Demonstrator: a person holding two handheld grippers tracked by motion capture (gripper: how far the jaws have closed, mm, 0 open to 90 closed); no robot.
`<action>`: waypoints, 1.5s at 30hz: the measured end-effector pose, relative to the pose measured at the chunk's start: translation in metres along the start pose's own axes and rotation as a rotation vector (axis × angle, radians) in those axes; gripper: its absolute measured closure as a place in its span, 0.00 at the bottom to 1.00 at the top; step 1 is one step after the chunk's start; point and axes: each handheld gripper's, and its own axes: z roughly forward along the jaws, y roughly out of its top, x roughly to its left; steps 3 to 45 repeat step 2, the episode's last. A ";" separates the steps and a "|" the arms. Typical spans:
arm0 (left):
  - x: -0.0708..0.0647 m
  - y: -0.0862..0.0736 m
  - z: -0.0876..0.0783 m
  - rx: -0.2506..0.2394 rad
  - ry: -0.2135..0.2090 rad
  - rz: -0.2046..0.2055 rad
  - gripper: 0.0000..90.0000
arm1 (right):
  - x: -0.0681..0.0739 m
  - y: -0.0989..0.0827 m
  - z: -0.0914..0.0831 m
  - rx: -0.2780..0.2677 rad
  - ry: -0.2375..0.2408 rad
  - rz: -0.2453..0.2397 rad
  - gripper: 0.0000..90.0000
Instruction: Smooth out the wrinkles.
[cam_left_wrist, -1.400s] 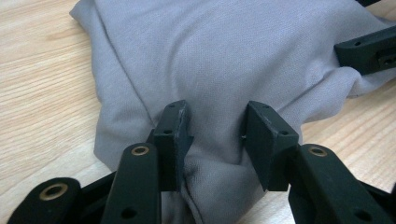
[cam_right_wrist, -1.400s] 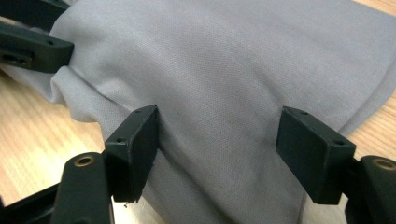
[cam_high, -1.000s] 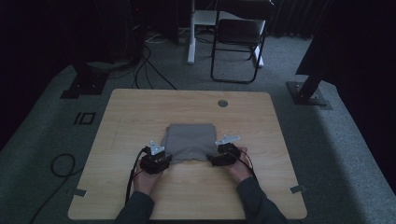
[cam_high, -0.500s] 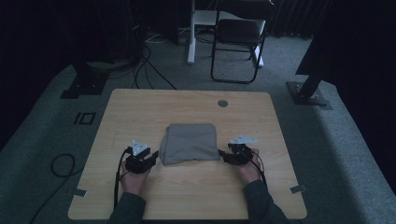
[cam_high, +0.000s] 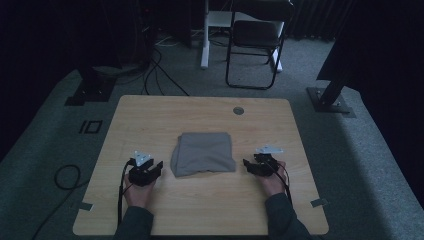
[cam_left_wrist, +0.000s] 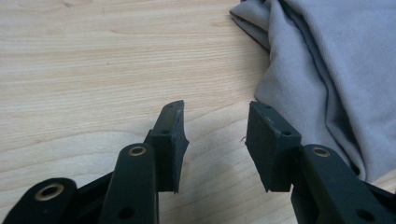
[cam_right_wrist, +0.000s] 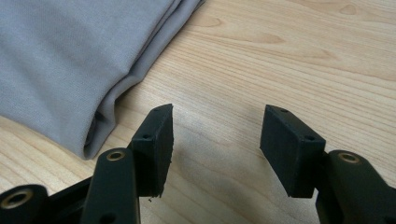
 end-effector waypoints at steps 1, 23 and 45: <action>0.000 0.000 0.000 -0.002 0.003 0.001 0.64 | 0.000 0.000 0.000 -0.001 -0.001 0.000 0.49; 0.000 0.000 0.001 -0.003 0.005 -0.002 0.64 | -0.001 0.000 0.000 -0.002 -0.001 0.000 0.49; 0.000 0.000 0.001 -0.003 0.005 -0.002 0.64 | -0.001 0.000 0.000 -0.002 -0.001 0.000 0.49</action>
